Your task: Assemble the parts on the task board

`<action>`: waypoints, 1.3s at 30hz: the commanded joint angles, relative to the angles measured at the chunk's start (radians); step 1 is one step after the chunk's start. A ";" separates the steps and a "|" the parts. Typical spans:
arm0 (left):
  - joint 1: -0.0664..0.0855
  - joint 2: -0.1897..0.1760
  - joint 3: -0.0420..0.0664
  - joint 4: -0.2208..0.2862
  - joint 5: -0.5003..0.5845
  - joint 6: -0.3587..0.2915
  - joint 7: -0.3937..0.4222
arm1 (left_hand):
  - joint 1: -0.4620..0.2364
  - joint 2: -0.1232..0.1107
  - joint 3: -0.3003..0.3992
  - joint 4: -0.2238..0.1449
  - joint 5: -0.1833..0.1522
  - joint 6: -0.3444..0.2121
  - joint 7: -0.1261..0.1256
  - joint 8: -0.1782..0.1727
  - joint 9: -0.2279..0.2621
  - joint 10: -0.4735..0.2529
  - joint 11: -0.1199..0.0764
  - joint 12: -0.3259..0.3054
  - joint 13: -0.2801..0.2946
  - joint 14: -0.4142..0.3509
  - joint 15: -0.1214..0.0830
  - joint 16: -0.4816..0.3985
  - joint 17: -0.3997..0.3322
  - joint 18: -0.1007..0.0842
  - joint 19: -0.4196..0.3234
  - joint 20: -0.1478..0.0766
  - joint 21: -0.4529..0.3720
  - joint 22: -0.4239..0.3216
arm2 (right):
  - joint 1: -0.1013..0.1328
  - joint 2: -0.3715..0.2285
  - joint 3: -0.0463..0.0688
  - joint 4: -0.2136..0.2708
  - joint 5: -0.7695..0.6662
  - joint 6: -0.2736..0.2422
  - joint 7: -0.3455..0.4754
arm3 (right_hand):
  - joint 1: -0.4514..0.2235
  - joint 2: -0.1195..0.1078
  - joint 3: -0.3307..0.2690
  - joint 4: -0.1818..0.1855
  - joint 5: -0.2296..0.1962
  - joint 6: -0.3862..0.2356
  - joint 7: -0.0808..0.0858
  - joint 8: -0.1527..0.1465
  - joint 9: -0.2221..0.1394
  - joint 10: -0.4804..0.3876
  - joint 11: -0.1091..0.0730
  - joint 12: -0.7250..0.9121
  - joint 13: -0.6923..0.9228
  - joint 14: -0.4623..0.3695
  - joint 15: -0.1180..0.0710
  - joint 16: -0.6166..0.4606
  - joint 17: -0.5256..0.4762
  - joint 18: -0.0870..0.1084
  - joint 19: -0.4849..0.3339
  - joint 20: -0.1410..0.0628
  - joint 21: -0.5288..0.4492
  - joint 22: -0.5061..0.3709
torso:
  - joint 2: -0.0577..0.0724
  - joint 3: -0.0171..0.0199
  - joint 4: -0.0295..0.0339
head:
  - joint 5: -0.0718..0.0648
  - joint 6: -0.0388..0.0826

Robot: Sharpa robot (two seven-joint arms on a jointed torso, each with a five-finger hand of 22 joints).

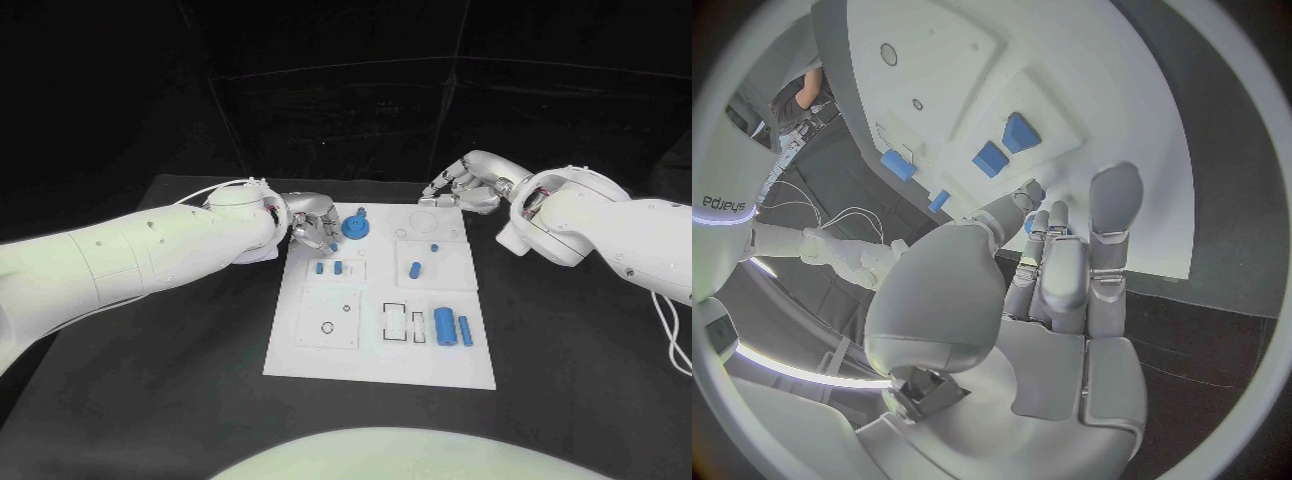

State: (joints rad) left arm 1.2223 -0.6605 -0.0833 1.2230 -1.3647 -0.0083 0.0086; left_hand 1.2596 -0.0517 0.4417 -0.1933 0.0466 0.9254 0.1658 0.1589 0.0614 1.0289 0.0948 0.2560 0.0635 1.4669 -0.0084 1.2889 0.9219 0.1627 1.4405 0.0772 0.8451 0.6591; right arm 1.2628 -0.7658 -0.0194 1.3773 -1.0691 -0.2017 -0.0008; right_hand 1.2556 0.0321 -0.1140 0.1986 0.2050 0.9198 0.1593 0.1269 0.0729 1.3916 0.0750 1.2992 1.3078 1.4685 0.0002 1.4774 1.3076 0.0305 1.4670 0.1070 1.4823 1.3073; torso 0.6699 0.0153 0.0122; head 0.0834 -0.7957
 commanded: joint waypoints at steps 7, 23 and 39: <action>0.001 -0.004 0.001 0.004 0.004 -0.001 -0.008 | 0.000 -0.012 -0.004 -0.009 0.002 -0.020 0.000 -0.014 0.002 -0.017 0.004 -0.008 0.001 -0.003 0.009 -0.001 -0.005 -0.012 -0.004 0.008 0.001 0.000 | 0.002 -0.002 0.001 0.001 -0.002 -0.004 -0.001 | 0.012 0.007 -0.009 0.000 0.006 -0.008 0.001 0.005 -0.001 -0.010 -0.002 -0.003 0.002 0.062 -0.004 -0.008 0.077 0.014 -0.005 -0.003 -0.007 0.063 | 0.000 -0.0008 0.0014 | 0.000 0.000; 0.005 -0.089 0.004 0.023 0.330 -0.167 0.109 | 0.002 0.019 0.011 -0.001 0.002 0.046 0.016 0.015 0.014 -0.010 0.013 0.000 0.004 -0.028 0.016 -0.044 -0.093 0.006 -0.038 0.015 -0.097 -0.113 | 0.000 -0.035 0.000 0.012 -0.261 0.024 -0.049 | 0.273 0.014 0.031 -0.095 0.010 0.058 -0.001 0.018 -0.002 -0.404 0.005 -0.899 -0.806 -0.010 -0.009 -0.297 -0.286 0.056 -0.096 -0.007 -0.143 -0.158 | -0.002 -0.0010 0.0010 | -0.014 0.006; 0.008 -0.143 0.000 0.093 1.223 -0.167 0.483 | -0.036 0.051 0.021 0.029 0.002 0.045 0.030 0.007 0.006 -0.046 0.029 0.010 0.004 -0.209 0.033 -0.279 -0.469 0.017 -0.157 0.038 -0.218 -0.189 | -0.055 -0.038 -0.004 0.046 -0.565 0.023 -0.082 | 0.295 -0.014 0.064 -0.099 -0.040 0.064 -0.009 -0.030 -0.006 -0.363 0.010 -1.041 -1.035 -0.004 0.000 -0.333 -0.320 0.058 -0.093 0.000 -0.157 -0.172 | 0.000 -0.0014 0.0010 | -0.044 0.015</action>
State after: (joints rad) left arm 1.2280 -0.8024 -0.0840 1.3080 -0.3324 -0.2041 0.3839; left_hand 1.2273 -0.0036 0.4626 -0.1720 0.0466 0.9685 0.1880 0.1708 0.0682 0.9878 0.1216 0.2629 0.0662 1.2653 0.0240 1.0164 0.4540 0.1616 1.2899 0.1167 0.6295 0.4713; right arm 1.2090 -0.8079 -0.0236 1.4198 -1.5431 -0.1852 -0.0675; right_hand 1.5516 0.0251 -0.0560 0.0996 0.1690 0.9859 0.1505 0.1006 0.0666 1.0254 0.0807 0.2631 0.2772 1.4646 -0.0042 1.1491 0.9879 0.0702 1.3747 0.0999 1.3312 1.1366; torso 0.6688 0.0140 0.0126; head 0.0392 -0.7810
